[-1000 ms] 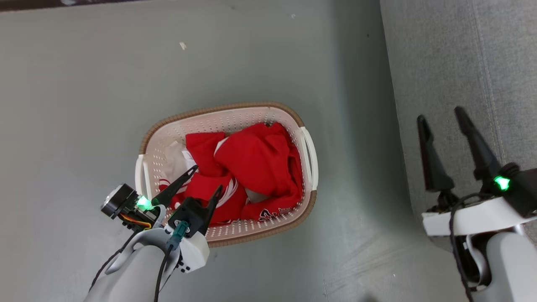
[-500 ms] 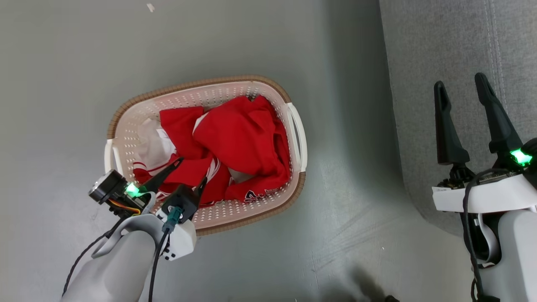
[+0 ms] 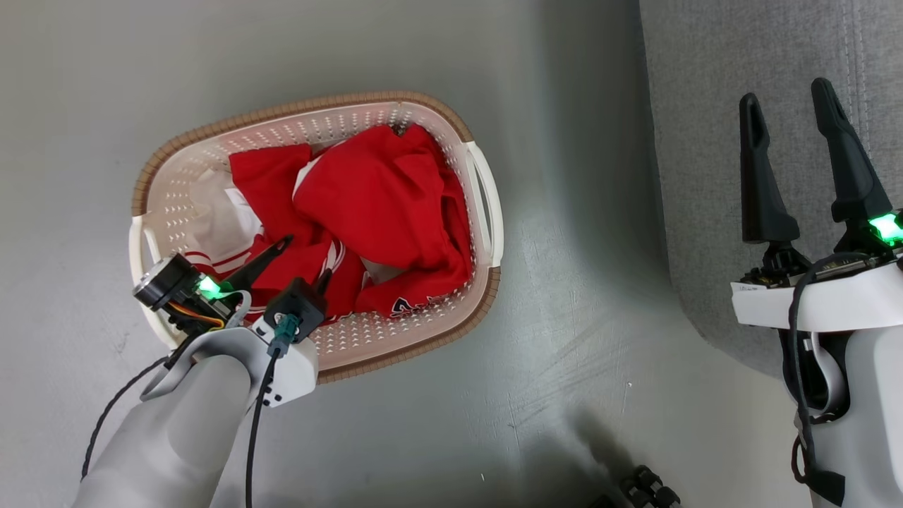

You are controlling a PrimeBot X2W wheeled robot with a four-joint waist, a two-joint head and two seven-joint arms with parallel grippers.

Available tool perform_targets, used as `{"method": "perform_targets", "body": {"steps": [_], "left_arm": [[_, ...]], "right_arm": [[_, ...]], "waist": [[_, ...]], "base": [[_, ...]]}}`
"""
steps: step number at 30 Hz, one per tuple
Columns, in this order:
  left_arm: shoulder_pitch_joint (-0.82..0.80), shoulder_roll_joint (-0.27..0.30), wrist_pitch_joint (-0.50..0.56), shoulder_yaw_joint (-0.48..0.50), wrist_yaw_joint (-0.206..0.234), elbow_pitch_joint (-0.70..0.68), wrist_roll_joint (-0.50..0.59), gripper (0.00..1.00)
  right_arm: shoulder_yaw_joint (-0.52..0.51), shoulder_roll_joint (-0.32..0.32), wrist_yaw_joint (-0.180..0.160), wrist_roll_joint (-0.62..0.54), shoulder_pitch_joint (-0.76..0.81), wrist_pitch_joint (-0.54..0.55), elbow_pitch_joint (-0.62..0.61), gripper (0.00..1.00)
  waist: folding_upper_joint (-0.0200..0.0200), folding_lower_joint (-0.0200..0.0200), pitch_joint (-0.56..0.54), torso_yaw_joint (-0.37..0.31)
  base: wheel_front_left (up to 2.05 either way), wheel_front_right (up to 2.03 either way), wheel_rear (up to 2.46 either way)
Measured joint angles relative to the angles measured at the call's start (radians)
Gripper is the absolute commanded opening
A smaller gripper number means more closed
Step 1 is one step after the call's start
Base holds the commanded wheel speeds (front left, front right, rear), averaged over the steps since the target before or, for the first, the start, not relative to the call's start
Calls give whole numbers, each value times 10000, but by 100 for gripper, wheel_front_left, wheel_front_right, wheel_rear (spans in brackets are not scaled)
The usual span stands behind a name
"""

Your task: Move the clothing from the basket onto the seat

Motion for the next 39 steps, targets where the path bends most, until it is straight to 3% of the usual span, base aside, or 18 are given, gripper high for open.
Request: {"method": "perform_targets", "body": {"steps": [14,17,18,39], "left_arm": [[-837,15,238,-184,121,1139,395,100],[-978,-44,326,-284,138,1294,476,14],[-1026,-69,326,-345,148,1333,500,0],[-1344,-612,88,-203,449,1392,46,0]], "right_arm": [[35,0,0,169,-669,0,-82,100],[4,0,0,169,-719,0,-81,100],[-6,-2,0,169,-765,0,-63,100],[25,-10,0,-8,-1095,-2,357,100]], "waist": [[0,0,744,-180],[0,0,831,-176],[0,0,840,-163],[0,-1,255,232]], "base": [[0,0,0],[0,0,0],[0,0,0],[0,0,0]]}}
